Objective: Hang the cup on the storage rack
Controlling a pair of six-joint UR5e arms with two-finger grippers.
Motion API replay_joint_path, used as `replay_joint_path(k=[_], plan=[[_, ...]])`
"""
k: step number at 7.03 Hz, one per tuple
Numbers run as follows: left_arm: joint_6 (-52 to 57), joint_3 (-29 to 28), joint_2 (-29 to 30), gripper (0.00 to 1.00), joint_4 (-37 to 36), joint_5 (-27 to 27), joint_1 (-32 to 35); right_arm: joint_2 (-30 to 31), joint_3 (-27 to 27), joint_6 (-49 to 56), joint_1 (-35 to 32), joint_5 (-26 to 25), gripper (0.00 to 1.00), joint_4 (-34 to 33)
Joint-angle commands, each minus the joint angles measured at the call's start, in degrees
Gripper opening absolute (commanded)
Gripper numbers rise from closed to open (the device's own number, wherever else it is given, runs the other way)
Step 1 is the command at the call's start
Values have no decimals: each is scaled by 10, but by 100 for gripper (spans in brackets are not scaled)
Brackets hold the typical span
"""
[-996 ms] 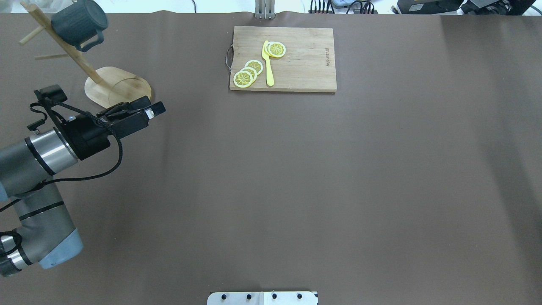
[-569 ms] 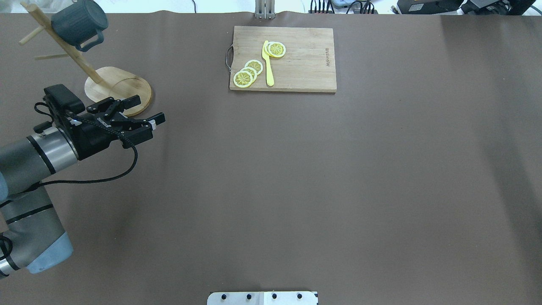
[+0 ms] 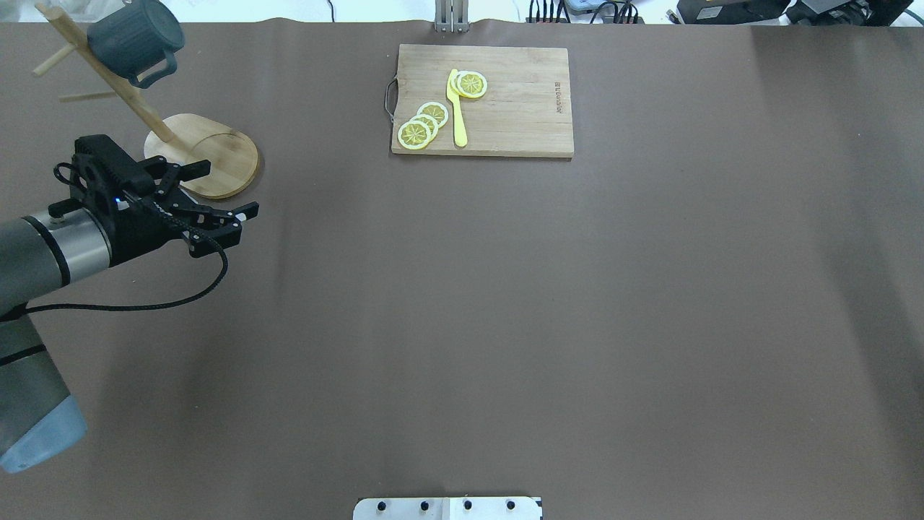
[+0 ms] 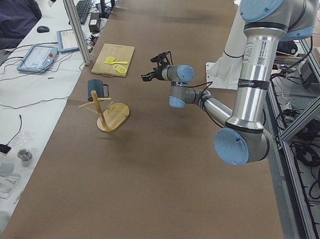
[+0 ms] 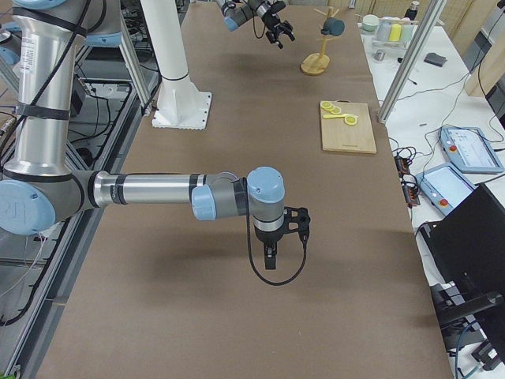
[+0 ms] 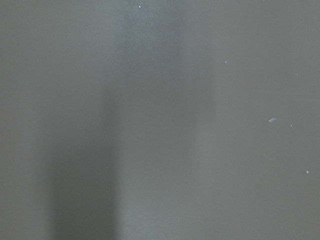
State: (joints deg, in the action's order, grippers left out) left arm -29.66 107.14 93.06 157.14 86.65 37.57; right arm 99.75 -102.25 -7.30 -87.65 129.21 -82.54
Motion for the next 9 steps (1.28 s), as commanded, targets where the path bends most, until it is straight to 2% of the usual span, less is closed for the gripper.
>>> replay_joint_path(k=[1,3,5,7,9], plan=[[70,8,-5,99,-72,96,84,1,4,0,0,2,100,2],[152,16,-4,99,-137,146,149,1,9,0,-1,1,100,3],[246,54,-7,99,-241,199,208,1,11,0,0,0,100,3],[338,53,-23,99,-304,264,273,1,13,0,0,0,100,3],[380,52,-49,99,-375,304,305,0,16,-1,0,0,100,4]])
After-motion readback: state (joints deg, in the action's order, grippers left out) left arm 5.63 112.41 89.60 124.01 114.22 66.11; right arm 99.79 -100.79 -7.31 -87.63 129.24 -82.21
